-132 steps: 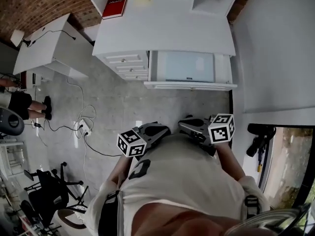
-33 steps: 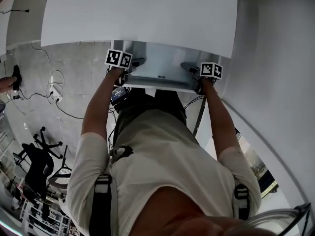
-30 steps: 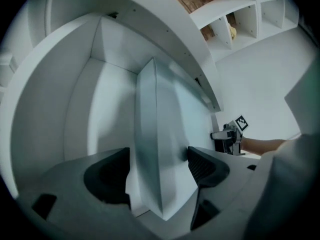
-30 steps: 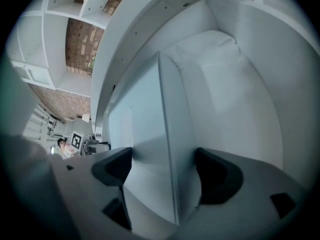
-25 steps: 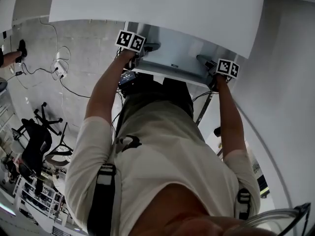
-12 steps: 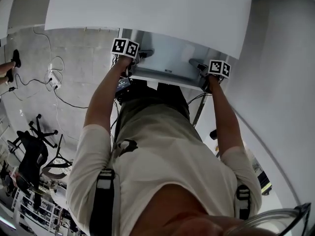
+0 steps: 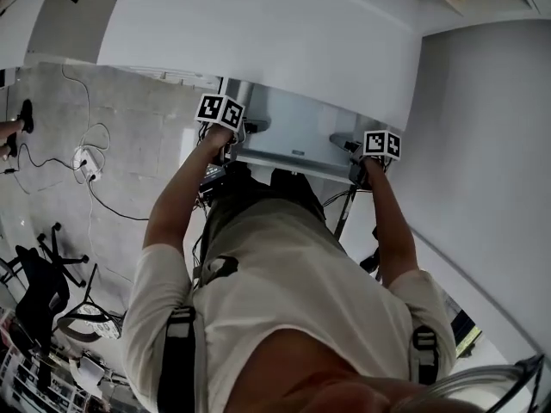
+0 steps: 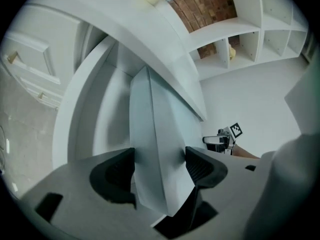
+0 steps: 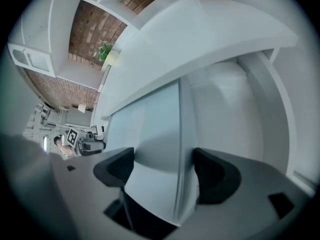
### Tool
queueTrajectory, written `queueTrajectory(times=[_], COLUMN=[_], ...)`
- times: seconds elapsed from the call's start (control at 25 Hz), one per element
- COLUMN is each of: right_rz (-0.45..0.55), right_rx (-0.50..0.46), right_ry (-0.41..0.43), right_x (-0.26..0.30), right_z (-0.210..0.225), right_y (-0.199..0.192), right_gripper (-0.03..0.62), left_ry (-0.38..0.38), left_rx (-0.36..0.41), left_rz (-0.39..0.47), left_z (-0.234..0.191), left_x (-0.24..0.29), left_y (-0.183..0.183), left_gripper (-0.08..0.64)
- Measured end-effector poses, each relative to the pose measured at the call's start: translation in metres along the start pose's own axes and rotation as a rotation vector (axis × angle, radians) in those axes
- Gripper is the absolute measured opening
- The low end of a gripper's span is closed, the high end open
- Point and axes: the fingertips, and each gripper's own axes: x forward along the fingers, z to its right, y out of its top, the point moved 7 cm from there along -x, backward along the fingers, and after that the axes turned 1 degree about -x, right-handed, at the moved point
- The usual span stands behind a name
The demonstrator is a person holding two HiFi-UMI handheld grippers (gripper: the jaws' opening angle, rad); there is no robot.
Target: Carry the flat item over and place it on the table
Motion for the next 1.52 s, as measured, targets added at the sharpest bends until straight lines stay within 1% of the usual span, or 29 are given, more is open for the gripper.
queueTrajectory(times=[0.12,0.36,0.48,0.68,0.8,0.96,1.08,1.16,1.28,1.4,1.52], right_rz=[0.0,-0.024,0.007,0.055,0.084,0.129,0.172,0.213,0.262,0.275,0.279], right_rx=[-0.003,-0.037,-0.037,-0.041,-0.067,-0.114,-0.146,-0.164,-0.167,-0.172,-0.161], right_ry=[0.001,-0.011,0.003,0.028,0.053,0.077,0.102,0.122,0.155,0.188,0.244], right_x=[-0.012,-0.029,-0.036,-0.058,-0.074,-0.1,-0.122,-0.135,-0.153,-0.168,-0.175], right_z=[-0.022,-0.065,-0.076,-0.09,-0.095,-0.094,-0.094,-0.091,-0.082,-0.066,-0.054], right_y=[-0.009,-0.028,-0.04,-0.053,-0.067,-0.098,-0.105,-0.109,-0.124,-0.14,-0.154], right_gripper=[0.374,0.379,0.38,0.38,0.38,0.38,0.382,0.38,0.379,0.379,0.374], left_ry=[-0.033,-0.085,-0.108,-0.127,-0.117,-0.086,-0.086,-0.087,-0.081,-0.054,-0.007], left_rx=[0.022,0.024,0.028,0.028,0.037,0.085,0.104,0.103,0.091,0.126,0.162], left_rz=[0.02,0.063,0.097,0.117,0.148,0.176,0.205,0.234,0.294,0.335,0.357], left_z=[0.008,0.014,0.017,0.035,0.052,0.082,0.102,0.113,0.132,0.155,0.174], left_x=[-0.025,-0.062,-0.074,-0.093,-0.106,-0.117,-0.122,-0.122,-0.121,-0.115,-0.117], left_y=[-0.008,-0.022,-0.029,-0.041,-0.059,-0.092,-0.103,-0.11,-0.125,-0.142,-0.162], left_gripper=[0.332,0.333,0.333,0.333,0.333,0.333,0.333,0.333,0.333,0.333,0.333])
